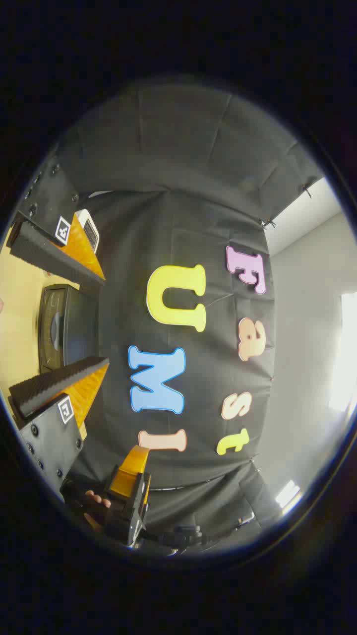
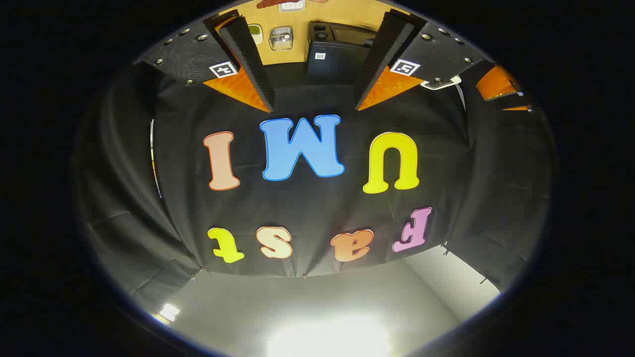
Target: Open the electric oven with the left hand, put the food in, and close the electric oven.
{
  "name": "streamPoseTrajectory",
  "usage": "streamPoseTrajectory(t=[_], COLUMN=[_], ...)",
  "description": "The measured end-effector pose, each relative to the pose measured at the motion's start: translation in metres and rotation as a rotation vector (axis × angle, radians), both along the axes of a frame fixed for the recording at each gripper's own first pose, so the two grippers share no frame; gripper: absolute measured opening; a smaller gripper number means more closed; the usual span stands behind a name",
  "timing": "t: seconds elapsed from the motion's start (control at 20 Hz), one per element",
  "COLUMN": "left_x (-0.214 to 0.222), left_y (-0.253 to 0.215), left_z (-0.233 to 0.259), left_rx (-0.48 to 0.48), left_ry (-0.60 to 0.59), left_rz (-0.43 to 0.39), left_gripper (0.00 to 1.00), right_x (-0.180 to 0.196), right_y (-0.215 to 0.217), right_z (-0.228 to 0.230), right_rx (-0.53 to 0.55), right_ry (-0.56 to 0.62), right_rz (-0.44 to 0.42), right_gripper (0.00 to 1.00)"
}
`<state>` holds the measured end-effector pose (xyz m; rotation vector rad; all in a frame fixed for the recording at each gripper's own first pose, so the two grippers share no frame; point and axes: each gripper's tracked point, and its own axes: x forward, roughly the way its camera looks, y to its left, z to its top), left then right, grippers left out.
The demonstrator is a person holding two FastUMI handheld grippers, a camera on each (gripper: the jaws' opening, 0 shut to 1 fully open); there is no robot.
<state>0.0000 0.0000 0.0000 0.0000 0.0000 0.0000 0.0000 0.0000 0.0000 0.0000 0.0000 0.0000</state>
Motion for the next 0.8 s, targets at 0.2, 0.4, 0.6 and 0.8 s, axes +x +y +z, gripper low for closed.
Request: streamPoseTrajectory(t=[0.2,0.4,0.6,0.8], left_x=[0.004,0.008,0.009,0.017], left_y=[-0.004,-0.007,-0.016,-0.027], left_z=[-0.001,-0.001,0.004,-0.001], left_rx=[-0.001,0.003,-0.003,0.003], left_ry=[0.002,0.003,-0.011,0.000], left_rz=[-0.012,-0.020,-0.039,-0.071], left_gripper=[0.94,0.94,0.98,0.91], right_x=[-0.003,-0.006,-0.008,-0.015], right_y=[-0.003,-0.008,-0.008,-0.011], right_z=[-0.002,-0.006,-0.014,-0.018], right_rx=[-0.007,-0.008,-0.005,-0.017], right_ry=[0.000,0.004,0.029,0.037], right_rz=[-0.006,-0.009,-0.010,-0.005], right_gripper=[0.96,0.96,0.96,0.96])
